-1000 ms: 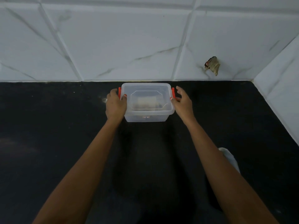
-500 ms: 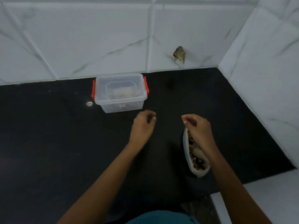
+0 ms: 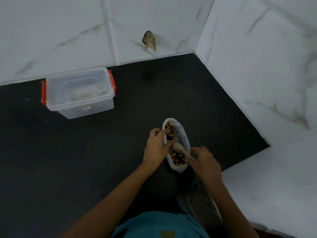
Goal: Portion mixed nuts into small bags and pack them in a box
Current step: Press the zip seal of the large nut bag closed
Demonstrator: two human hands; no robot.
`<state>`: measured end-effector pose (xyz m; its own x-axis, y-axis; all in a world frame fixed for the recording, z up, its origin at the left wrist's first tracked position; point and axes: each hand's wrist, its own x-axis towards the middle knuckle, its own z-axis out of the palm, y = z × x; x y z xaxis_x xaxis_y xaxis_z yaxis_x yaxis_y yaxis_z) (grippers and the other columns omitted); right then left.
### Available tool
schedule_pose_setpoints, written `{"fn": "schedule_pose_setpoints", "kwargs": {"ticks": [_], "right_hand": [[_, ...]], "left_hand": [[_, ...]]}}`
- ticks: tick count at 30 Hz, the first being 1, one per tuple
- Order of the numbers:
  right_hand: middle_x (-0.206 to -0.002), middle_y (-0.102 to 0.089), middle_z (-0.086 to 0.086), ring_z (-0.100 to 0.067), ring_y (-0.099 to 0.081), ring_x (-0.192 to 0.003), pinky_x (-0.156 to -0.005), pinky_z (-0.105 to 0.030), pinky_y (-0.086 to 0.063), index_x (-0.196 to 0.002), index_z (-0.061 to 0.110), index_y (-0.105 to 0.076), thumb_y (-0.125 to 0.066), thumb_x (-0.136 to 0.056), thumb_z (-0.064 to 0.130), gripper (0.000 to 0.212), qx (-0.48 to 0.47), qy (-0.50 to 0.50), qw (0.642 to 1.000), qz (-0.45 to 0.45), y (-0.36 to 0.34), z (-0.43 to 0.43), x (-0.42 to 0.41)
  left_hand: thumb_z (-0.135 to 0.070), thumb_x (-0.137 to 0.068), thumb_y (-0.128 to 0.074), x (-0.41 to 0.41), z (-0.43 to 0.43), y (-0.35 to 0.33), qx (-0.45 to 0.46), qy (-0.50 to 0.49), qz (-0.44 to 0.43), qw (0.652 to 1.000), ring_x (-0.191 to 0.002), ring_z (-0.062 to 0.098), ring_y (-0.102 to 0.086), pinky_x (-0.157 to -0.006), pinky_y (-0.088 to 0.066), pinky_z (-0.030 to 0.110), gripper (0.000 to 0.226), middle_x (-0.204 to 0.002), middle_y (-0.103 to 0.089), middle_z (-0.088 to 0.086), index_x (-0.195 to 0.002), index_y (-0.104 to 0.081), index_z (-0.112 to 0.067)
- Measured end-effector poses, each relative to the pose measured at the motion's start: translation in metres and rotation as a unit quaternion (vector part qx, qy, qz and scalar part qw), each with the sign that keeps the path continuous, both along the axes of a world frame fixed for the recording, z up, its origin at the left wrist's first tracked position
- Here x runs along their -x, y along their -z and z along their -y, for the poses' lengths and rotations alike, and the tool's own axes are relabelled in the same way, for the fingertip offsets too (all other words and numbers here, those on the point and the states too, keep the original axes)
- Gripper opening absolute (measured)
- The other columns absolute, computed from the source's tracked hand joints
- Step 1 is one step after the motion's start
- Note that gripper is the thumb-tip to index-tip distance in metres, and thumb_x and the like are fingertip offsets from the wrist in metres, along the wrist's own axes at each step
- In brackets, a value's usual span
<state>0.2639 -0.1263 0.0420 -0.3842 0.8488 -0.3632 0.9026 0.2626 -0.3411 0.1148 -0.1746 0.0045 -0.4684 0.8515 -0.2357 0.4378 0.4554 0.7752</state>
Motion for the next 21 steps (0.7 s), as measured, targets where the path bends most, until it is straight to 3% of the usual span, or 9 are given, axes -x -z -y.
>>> {"fn": "schedule_pose_setpoints", "kwargs": {"ticks": [6, 12, 16, 18, 21], "right_hand": [[-0.115, -0.057, -0.001, -0.019, -0.056, -0.102, -0.080, -0.029, -0.044, -0.115, 0.021, -0.058, -0.045, -0.095, 0.026, 0.025, -0.043, -0.052, 0.997, 0.031, -0.001, 0.004, 0.000], [-0.106, -0.064, -0.003, -0.018, -0.061, -0.093, -0.080, -0.031, -0.049, -0.108, 0.016, -0.065, -0.052, -0.092, 0.025, 0.022, -0.071, -0.010, 0.996, -0.052, -0.005, 0.005, -0.002], [-0.099, -0.070, -0.001, -0.009, -0.062, -0.083, -0.072, -0.018, -0.047, -0.103, 0.015, -0.070, -0.061, -0.087, 0.020, 0.019, 0.000, 0.085, 0.987, -0.136, -0.003, -0.001, -0.003], [-0.091, -0.070, -0.004, -0.008, -0.063, -0.075, -0.064, -0.014, -0.049, -0.099, 0.009, -0.069, -0.061, -0.086, 0.014, 0.016, 0.121, 0.180, 0.950, -0.225, -0.008, -0.008, -0.002], [-0.075, -0.068, -0.008, -0.010, -0.064, -0.062, -0.056, -0.014, -0.053, -0.090, -0.001, -0.067, -0.059, -0.087, 0.008, 0.013, 0.268, 0.296, 0.854, -0.332, -0.019, -0.018, 0.005]], "left_hand": [[-0.005, -0.086, -0.059, 0.004, -0.003, 0.008, -0.005, -0.010, 0.058, 0.998, -0.107, 0.017, -0.057, -0.088, -0.051, 0.025, 0.045, -0.131, -0.045, 0.007, -0.129, -0.051, -0.018], [-0.003, -0.087, -0.058, 0.007, -0.003, 0.011, -0.008, -0.019, 0.078, 0.997, -0.107, 0.016, -0.057, -0.081, -0.048, 0.017, 0.047, -0.132, -0.046, 0.007, -0.130, -0.049, -0.017], [-0.001, -0.087, -0.057, 0.008, -0.003, 0.013, -0.008, -0.025, 0.094, 0.995, -0.107, 0.015, -0.058, -0.069, -0.048, 0.010, 0.046, -0.132, -0.047, 0.007, -0.129, -0.050, -0.017], [-0.001, -0.087, -0.057, 0.009, -0.002, 0.014, -0.009, -0.029, 0.102, 0.994, -0.107, 0.014, -0.057, -0.062, -0.047, 0.007, 0.045, -0.131, -0.047, 0.006, -0.128, -0.050, -0.016], [0.000, -0.086, -0.058, 0.010, -0.001, 0.016, -0.010, -0.032, 0.109, 0.993, -0.105, 0.013, -0.057, -0.066, -0.047, 0.010, 0.045, -0.131, -0.047, 0.007, -0.127, -0.051, -0.016]]}}
